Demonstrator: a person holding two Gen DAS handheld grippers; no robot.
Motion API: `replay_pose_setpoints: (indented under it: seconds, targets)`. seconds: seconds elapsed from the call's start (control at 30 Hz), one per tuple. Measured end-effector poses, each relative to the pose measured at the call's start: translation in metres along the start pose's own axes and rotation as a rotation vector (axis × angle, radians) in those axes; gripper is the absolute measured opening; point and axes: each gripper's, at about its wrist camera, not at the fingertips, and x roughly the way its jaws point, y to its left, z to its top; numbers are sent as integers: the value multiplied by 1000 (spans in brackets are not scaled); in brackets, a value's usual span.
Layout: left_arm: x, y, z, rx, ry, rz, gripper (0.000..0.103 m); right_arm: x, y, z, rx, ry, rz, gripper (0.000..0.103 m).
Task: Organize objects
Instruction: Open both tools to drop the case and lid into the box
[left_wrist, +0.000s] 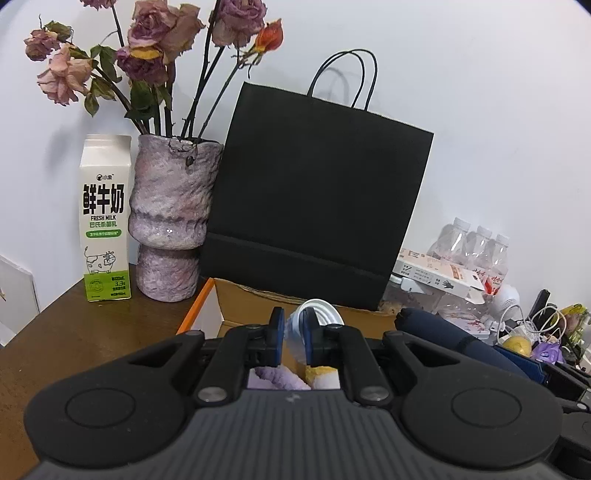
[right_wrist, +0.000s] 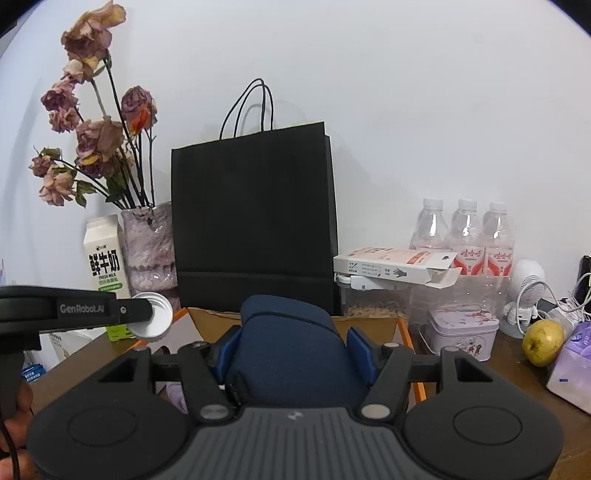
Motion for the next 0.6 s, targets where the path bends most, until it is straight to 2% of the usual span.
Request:
replay_pose_setpoints:
  seconds: [0.4, 0.43, 0.47, 0.5, 0.53, 0.57, 0.6]
  targets:
    - [26, 0, -1, 34, 18, 15, 11, 26, 2, -6, -30, 60, 0, 61]
    - [27, -1, -1, 41, 16, 16, 12, 28, 2, -6, -31, 67, 3, 60]
    - [27, -1, -1, 46, 15, 18, 13, 29, 1, -7, -32, 71, 9, 52]
    - [27, -1, -1, 50, 14, 20, 16, 29, 1, -8, -30, 67, 14, 51]
    - [27, 0, -1, 52, 13, 22, 28, 28, 0, -7, -28, 64, 17, 53]
    - [27, 0, -1, 51, 11, 20, 39, 28, -1, -7, -25, 61, 16, 64]
    - [27, 0, -1, 48, 8, 25, 66, 28, -2, -7, -18, 61, 11, 73]
